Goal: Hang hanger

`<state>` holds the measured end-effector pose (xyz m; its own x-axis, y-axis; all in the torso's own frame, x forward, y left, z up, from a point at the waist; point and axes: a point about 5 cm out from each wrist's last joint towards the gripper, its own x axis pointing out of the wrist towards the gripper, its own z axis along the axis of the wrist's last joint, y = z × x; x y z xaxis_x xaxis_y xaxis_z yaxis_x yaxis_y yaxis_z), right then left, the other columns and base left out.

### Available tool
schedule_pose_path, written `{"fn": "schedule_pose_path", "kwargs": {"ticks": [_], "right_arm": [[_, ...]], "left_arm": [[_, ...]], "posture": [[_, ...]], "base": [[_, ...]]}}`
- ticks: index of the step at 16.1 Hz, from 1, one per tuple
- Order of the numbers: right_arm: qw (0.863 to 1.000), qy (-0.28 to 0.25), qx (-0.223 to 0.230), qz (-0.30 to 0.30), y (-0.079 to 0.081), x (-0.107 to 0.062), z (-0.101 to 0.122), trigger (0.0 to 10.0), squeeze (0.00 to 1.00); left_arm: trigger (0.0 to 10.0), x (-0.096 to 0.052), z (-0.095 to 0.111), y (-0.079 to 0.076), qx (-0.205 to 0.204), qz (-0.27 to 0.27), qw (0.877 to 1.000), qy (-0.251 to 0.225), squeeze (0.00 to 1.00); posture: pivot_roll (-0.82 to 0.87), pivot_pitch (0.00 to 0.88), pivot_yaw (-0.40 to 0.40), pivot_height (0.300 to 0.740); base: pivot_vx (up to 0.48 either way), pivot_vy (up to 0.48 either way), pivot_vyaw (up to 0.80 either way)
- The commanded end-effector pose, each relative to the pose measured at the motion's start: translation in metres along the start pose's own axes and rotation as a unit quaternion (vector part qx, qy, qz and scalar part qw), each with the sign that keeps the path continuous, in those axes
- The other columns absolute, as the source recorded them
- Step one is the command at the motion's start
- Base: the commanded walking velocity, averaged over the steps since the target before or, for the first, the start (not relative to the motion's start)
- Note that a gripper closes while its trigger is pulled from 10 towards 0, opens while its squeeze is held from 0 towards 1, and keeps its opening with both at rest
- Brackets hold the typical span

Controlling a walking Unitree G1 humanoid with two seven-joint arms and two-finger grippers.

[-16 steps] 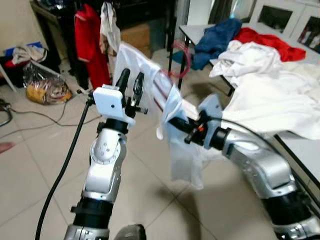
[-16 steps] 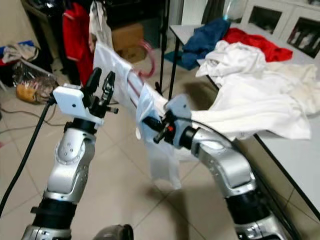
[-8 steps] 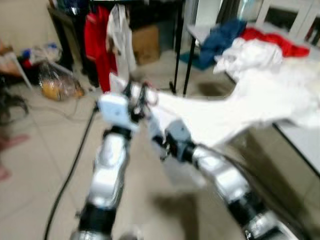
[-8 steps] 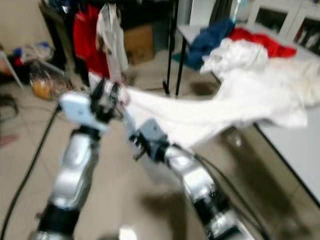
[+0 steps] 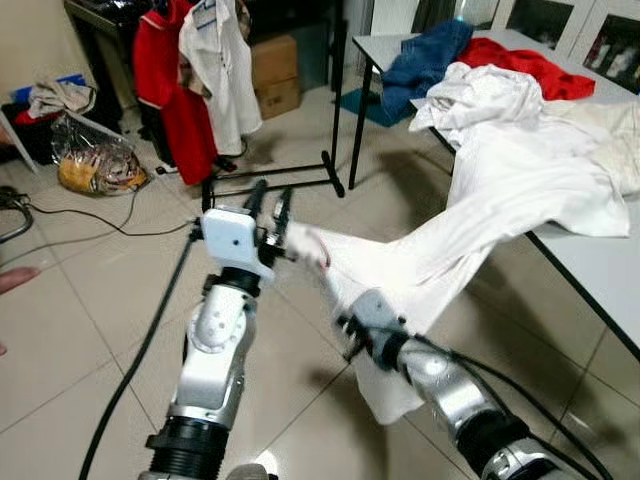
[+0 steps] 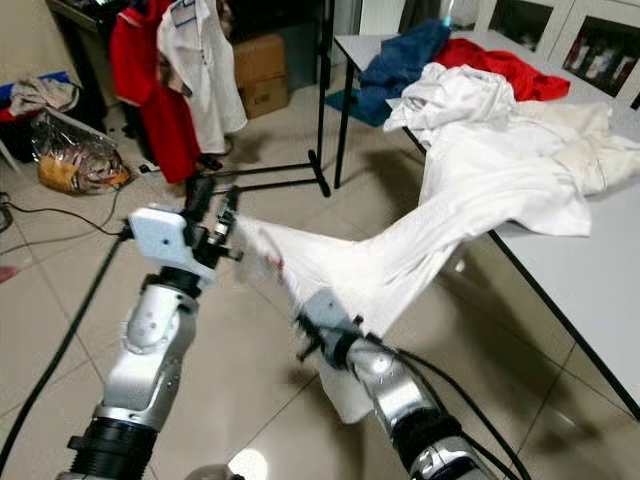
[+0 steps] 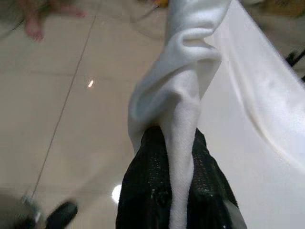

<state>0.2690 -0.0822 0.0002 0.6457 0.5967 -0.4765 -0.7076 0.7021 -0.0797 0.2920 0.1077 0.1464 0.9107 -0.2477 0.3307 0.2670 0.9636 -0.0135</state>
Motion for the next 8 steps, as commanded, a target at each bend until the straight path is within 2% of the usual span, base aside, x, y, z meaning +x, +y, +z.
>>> {"fn": "schedule_pose_path", "kwargs": {"ticks": [1,4,6,8], "right_arm": [[1.0,0.012,-0.012,0.011,0.003,0.0,-0.005,10.0,0.0],[0.994,0.093,0.009,0.057,0.012,-0.007,-0.039,10.0,0.0],[0.988,0.13,0.006,0.078,0.015,-0.013,-0.053,10.0,0.0],[0.981,0.17,0.026,0.083,0.014,-0.019,-0.066,10.0,0.0]], "left_arm": [[10.0,0.003,0.001,-0.001,0.001,-0.005,1.0,-0.005,0.0],[10.0,-0.001,-0.006,0.001,0.002,-0.002,1.0,0.006,0.0],[10.0,-0.004,-0.01,0.002,0.004,-0.003,1.0,0.014,0.0],[10.0,-0.007,-0.015,0.002,0.006,-0.005,1.0,0.023,0.0]], "posture": [[0.12,0.009,0.021,0.74],[0.12,0.009,0.02,0.74],[0.12,0.01,0.02,0.74],[0.12,0.01,0.02,0.74]], "base": [[0.0,0.0,0.0],[0.0,0.0,0.0],[0.0,0.0,0.0],[0.0,0.0,0.0]]}}
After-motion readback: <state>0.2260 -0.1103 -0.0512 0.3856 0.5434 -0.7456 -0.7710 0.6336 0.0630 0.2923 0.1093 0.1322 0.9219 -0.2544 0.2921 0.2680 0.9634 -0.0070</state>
